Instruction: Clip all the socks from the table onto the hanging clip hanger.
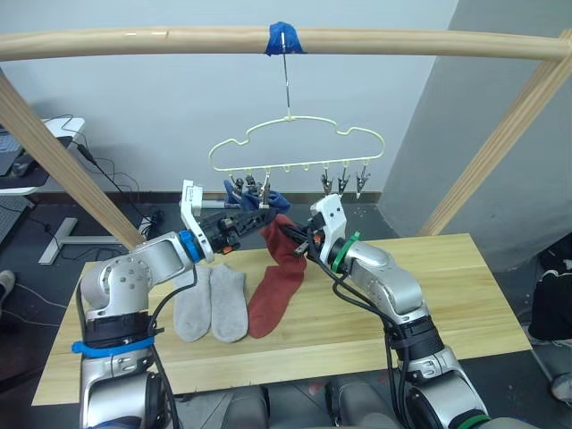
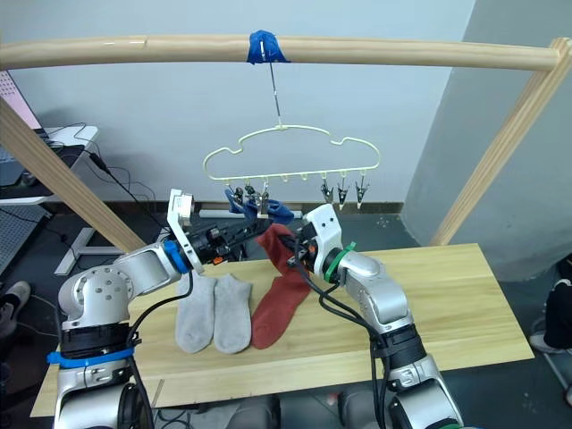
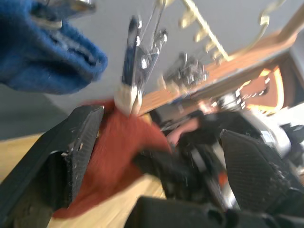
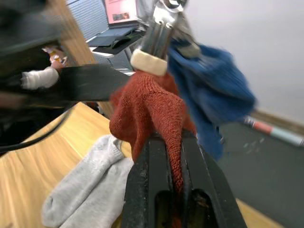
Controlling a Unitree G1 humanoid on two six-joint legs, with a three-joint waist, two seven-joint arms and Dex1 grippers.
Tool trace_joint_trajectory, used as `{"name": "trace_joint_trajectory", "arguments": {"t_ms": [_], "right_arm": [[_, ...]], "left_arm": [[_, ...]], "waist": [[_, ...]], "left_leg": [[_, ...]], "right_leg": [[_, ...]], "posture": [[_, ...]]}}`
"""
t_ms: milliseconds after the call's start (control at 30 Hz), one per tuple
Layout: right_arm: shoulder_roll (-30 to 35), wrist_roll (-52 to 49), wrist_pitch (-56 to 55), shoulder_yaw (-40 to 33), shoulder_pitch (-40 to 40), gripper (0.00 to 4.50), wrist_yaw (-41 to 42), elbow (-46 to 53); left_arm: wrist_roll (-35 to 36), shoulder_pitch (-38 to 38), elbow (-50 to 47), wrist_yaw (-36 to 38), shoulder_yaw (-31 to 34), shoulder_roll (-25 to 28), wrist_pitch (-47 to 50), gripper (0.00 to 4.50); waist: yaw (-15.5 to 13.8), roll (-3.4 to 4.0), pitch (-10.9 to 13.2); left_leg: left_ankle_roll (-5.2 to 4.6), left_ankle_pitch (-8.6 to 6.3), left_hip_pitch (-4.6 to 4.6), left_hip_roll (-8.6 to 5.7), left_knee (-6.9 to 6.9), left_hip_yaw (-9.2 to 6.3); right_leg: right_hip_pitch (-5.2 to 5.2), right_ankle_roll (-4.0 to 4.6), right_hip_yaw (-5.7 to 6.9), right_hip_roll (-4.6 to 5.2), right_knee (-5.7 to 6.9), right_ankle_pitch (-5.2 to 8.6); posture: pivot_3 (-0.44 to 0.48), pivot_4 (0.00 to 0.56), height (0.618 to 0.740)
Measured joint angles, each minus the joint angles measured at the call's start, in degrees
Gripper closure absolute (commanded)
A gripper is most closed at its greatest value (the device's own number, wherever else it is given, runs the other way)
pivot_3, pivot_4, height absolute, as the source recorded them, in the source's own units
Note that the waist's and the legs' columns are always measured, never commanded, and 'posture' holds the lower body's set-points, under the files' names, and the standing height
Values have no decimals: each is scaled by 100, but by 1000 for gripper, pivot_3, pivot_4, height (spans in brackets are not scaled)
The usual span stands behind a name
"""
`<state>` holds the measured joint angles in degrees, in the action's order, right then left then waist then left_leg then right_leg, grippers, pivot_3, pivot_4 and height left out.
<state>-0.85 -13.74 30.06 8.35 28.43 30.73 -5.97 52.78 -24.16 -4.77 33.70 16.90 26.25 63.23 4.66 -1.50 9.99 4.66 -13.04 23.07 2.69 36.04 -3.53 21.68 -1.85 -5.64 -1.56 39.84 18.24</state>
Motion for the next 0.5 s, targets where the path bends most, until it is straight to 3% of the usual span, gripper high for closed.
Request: {"name": "trace_joint_trajectory", "arguments": {"t_ms": [233,333,500], "right_arm": [[276,-79,56,-25,33,1001,19,-40],[530,-87,199,44,-304,29,77,283],[791,-24,297,87,-611,29,-67,562]], "left_arm": [[-6,350,-381,75,-138,95,-32,0],[-115,472,-415,86,-221,105,-201,0],[-452,526,-415,195,-431,241,-586,0]], "waist": [[-1,-2,-1],[-4,-3,-3],[-1,-3,-3]], "left_leg": [[0,0,0,-1,0,4],[0,0,1,-1,-1,4],[0,1,11,-1,1,10]], "right_leg": [[2,0,0,2,2,0],[2,-1,-1,2,-2,1],[16,-1,-5,2,4,1]], "posture": [[-4,105,740],[-6,104,740],[-12,106,740]]}}
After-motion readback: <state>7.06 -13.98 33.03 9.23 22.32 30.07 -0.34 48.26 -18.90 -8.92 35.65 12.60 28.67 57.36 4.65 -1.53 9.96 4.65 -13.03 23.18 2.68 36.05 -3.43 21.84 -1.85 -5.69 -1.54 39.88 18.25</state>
